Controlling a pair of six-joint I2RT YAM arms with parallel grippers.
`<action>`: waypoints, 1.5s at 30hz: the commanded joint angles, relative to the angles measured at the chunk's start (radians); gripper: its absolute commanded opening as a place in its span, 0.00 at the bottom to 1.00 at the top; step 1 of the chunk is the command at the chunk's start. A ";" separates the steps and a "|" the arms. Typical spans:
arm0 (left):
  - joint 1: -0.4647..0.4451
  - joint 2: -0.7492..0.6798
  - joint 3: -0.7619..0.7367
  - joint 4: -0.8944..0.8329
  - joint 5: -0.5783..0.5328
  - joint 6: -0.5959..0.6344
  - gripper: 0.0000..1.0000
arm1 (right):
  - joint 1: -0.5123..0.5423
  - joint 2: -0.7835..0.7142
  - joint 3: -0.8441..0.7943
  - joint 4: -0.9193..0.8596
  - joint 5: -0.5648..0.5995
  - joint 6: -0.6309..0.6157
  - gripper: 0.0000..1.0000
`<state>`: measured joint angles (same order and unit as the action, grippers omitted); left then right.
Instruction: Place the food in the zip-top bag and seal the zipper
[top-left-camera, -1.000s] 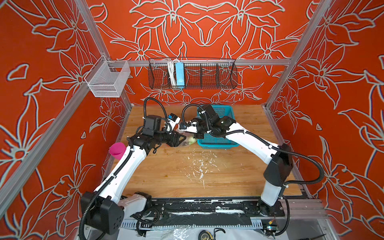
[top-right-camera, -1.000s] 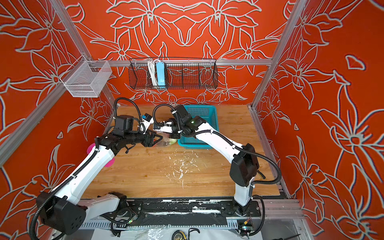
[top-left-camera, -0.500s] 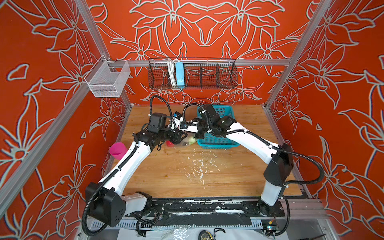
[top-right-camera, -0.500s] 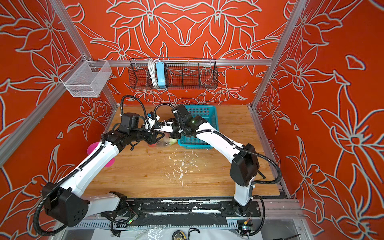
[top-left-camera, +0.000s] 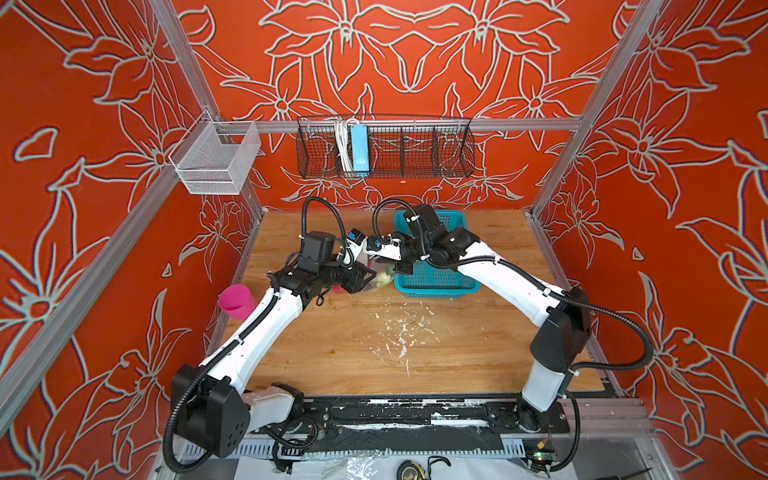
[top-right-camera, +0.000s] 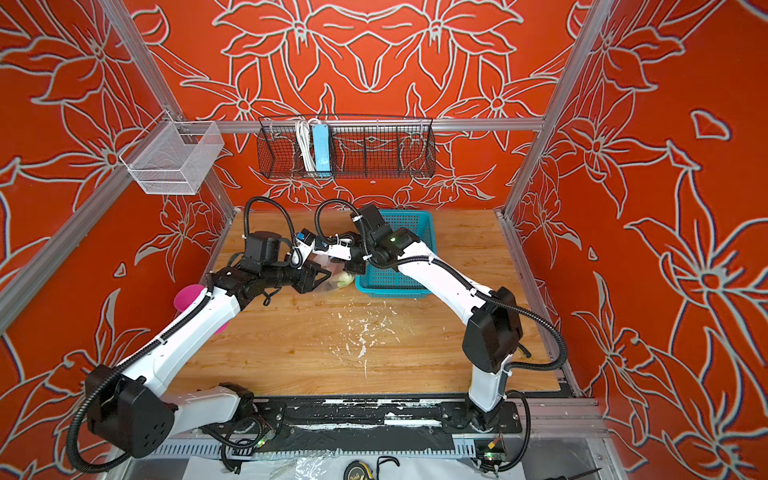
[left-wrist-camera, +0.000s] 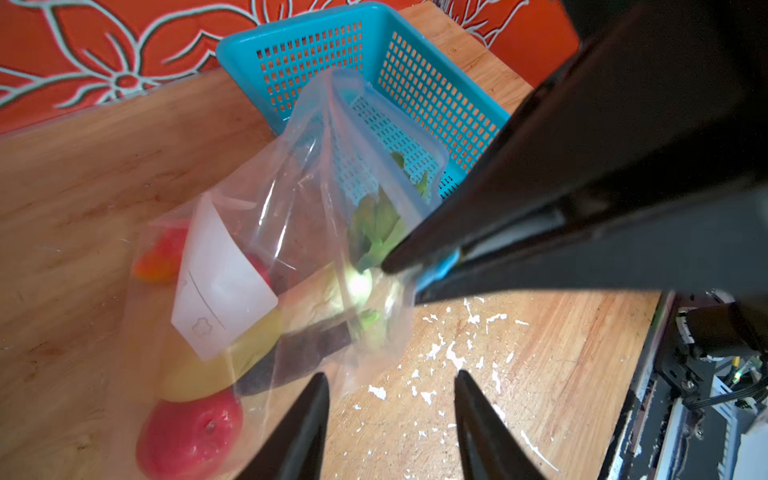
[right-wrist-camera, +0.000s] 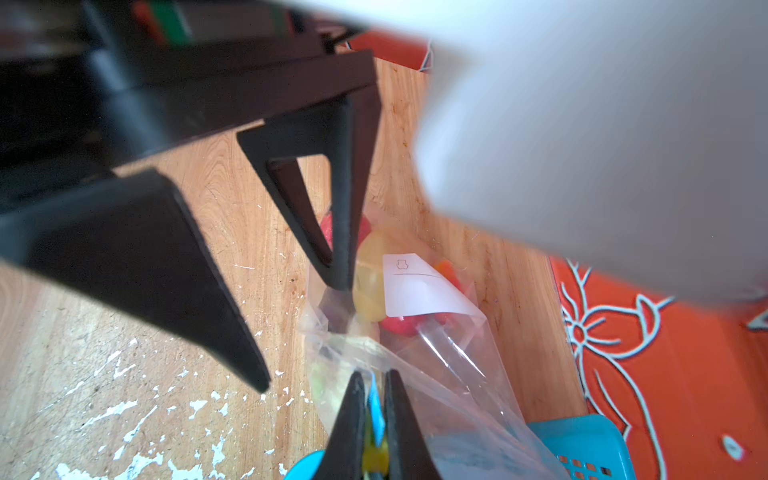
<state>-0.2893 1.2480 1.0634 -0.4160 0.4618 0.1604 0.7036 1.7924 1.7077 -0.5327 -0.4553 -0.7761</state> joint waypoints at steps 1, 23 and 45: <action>-0.005 0.001 0.012 0.022 -0.008 0.019 0.49 | -0.003 -0.053 -0.004 0.032 -0.067 0.028 0.00; -0.005 0.048 0.061 0.095 -0.037 -0.014 0.42 | -0.005 -0.056 -0.020 0.045 -0.098 0.042 0.00; -0.004 0.021 0.045 0.154 -0.059 -0.078 0.00 | -0.007 0.001 0.029 0.039 -0.049 0.029 0.00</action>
<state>-0.2935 1.3018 1.1206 -0.3092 0.4152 0.0788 0.6998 1.7679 1.7046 -0.4854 -0.5056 -0.7437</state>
